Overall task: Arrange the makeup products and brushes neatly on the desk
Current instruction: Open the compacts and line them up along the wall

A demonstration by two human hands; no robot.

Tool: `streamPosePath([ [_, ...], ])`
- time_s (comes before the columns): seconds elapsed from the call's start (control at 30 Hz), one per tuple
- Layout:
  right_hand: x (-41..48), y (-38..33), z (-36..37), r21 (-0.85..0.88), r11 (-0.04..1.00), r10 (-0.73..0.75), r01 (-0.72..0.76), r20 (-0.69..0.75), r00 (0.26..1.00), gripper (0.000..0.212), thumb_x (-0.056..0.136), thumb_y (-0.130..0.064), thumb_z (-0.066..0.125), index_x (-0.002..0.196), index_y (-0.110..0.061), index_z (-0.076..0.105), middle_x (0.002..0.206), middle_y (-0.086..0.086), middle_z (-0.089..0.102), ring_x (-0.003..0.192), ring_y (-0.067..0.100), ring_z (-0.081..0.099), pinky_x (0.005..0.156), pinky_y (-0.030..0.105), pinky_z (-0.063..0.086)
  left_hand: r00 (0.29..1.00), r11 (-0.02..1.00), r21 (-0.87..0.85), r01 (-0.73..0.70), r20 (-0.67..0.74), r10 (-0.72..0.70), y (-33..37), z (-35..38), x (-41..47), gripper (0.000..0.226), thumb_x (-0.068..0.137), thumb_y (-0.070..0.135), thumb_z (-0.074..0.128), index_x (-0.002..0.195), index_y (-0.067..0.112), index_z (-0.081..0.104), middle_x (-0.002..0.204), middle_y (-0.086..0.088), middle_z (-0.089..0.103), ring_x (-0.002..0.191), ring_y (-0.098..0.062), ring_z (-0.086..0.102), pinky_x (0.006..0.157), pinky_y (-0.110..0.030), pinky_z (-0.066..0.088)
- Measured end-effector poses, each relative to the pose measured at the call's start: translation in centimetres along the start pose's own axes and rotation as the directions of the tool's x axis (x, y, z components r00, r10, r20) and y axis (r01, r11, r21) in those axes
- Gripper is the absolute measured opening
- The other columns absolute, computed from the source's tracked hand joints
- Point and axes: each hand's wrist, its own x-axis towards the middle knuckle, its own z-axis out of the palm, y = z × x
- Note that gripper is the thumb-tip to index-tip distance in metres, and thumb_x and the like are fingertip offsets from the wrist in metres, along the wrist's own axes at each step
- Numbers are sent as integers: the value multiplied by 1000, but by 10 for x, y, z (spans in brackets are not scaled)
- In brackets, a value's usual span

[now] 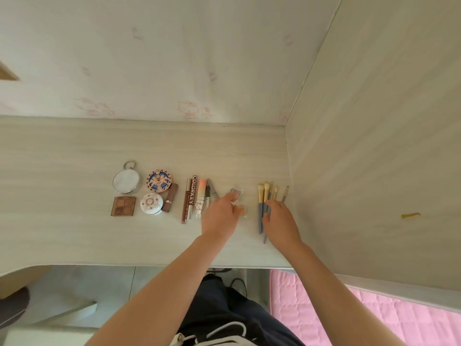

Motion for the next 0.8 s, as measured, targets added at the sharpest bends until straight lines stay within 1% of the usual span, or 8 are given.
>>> streamPosePath([
  [0.03, -4, -2, 2, -25, 999, -30, 30, 11, 999, 37, 97, -12, 41, 134, -7, 44, 132, 12, 47, 120, 28, 45, 95, 36, 41, 999, 1000, 14, -18, -29, 18, -7, -2, -7, 27, 92, 21, 45, 115, 21, 58, 94, 1, 65, 90, -20, 59, 68, -36, 51],
  [0.13, -14, -10, 9, -85, 990, -113, 115, 30, 993, 36, 95, -11, 41, 131, -8, 45, 132, 10, 45, 121, 28, 44, 91, 35, 42, 985, 996, 54, -77, -151, 85, -28, -9, -30, 21, 91, 18, 48, 108, 16, 60, 86, 4, 57, 85, -18, 52, 59, -30, 43],
  [0.17, -18, -13, 12, -99, 985, -138, 141, 37, 990, 36, 95, -12, 41, 131, -9, 45, 132, 9, 44, 121, 27, 43, 91, 34, 43, 977, 992, 85, -93, -184, 108, -35, -11, -38, 22, 91, 17, 49, 110, 16, 60, 90, 3, 60, 90, -19, 53, 62, -29, 44],
  [0.27, -23, -27, 21, -154, 969, -188, 195, 62, 980, 36, 96, -14, 40, 132, -13, 44, 131, 5, 45, 118, 22, 43, 91, 31, 43, 966, 979, 177, -98, -220, 136, -56, -19, -55, 31, 91, 19, 53, 122, 17, 59, 109, 1, 67, 109, -19, 53, 80, -32, 51],
  [0.37, -27, -47, 30, -210, 940, -263, 268, 52, 963, 36, 95, -13, 42, 131, -14, 45, 130, 4, 46, 117, 20, 44, 88, 27, 41, 956, 978, 197, -69, -268, 121, -74, -29, -68, 35, 88, 19, 59, 123, 16, 60, 112, 0, 68, 109, -18, 55, 82, -33, 53],
  [0.5, -29, -78, 41, -293, 866, -397, 406, 90, 913, 38, 95, -13, 44, 132, -11, 45, 129, 5, 48, 119, 22, 44, 94, 26, 40, 951, 983, 184, -11, -303, 67, -106, -49, -75, 34, 89, 18, 58, 123, 13, 61, 112, 0, 67, 111, -19, 54, 86, -34, 51],
  [0.6, -26, -105, 51, -264, 864, -422, 429, 87, 902, 35, 95, -15, 43, 130, -12, 46, 128, 4, 48, 119, 22, 43, 94, 27, 39, 945, 987, 155, 42, -328, 12, -133, -68, -70, 35, 89, 16, 59, 123, 12, 61, 115, -2, 67, 115, -21, 53, 88, -36, 49],
  [0.8, -12, -171, 81, -244, 859, -452, 450, 50, 891, 33, 96, -17, 41, 129, -13, 48, 130, 2, 50, 123, 20, 41, 99, 30, 39, 946, 989, 137, 57, -325, -9, -189, -120, -46, 30, 87, 13, 60, 116, 10, 63, 111, -4, 66, 109, -27, 54, 82, -39, 50],
])
